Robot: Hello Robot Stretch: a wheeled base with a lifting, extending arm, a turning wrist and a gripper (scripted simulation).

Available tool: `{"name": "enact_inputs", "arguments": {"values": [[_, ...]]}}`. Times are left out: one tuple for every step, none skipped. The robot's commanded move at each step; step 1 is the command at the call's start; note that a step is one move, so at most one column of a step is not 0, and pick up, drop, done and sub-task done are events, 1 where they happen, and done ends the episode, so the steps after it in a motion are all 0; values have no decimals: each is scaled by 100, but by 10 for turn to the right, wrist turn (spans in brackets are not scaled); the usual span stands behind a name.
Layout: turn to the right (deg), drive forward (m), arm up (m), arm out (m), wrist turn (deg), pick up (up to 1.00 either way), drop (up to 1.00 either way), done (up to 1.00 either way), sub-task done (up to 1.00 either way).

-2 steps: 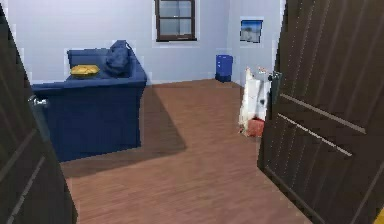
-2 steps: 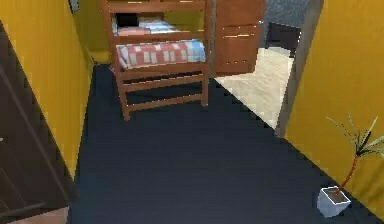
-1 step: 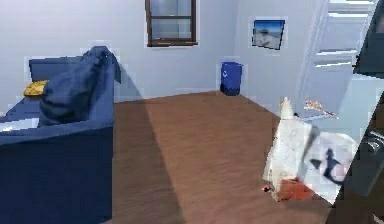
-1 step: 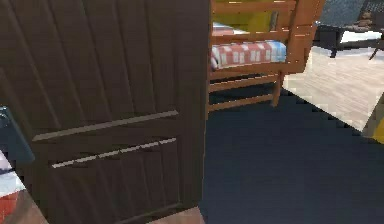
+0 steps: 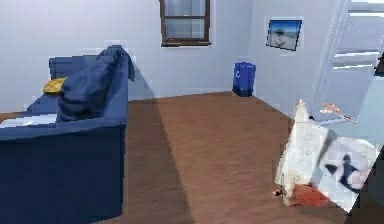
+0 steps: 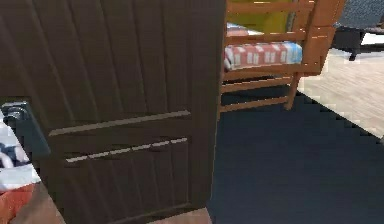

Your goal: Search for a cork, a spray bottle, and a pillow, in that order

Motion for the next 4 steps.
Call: {"name": "enact_inputs", "arguments": {"values": [[0, 55, 0, 0, 0, 0, 0, 0, 0], [180, 0, 0, 0, 0, 0, 0, 0, 0], [0, 100, 0, 0, 0, 0, 0, 0, 0], [30, 0, 0, 0, 0, 0, 0, 0, 0]]}}
